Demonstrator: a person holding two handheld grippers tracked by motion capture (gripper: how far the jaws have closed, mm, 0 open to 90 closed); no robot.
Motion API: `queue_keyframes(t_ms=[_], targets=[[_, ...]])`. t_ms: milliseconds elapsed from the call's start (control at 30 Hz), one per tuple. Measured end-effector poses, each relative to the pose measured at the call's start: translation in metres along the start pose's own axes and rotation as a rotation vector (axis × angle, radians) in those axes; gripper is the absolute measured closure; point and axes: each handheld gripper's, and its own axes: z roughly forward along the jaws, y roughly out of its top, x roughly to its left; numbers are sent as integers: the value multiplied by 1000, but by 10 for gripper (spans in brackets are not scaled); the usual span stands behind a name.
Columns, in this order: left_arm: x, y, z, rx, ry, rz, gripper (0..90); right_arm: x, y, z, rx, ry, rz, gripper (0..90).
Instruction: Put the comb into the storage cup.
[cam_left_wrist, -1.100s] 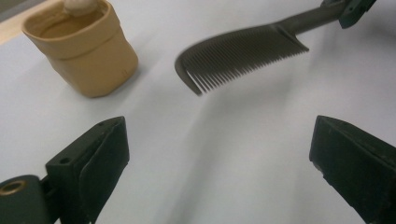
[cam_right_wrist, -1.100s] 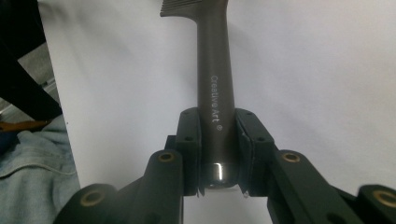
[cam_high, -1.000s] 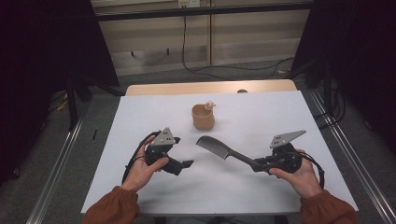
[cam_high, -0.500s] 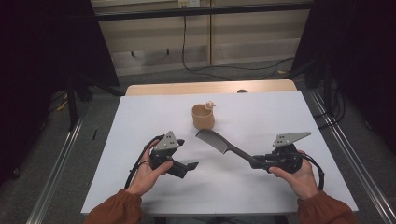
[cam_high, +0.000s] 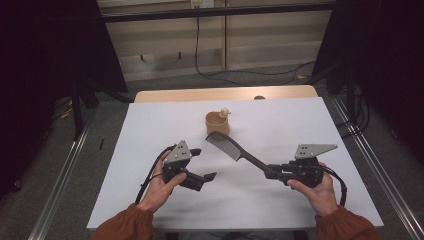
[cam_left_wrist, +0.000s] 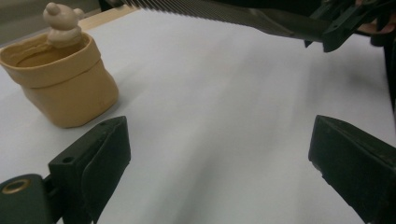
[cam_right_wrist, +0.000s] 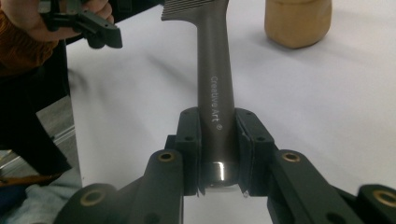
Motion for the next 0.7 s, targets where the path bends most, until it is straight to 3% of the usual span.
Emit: queue_keyframes(t_ms=[233, 367, 600, 700], targets=[[-1, 2, 1, -55, 9, -3, 56, 4, 2, 0, -66, 10, -5, 728], [-3, 2, 3, -77, 18, 6, 56, 6, 3, 1, -78, 5, -22, 728], [-10, 6, 9, -123, 12, -68, 56, 6, 5, 1, -139, 17, -32, 728], [-14, 9, 13, -158, -31, -86, 52, 6, 6, 1, -162, 32, -35, 728]])
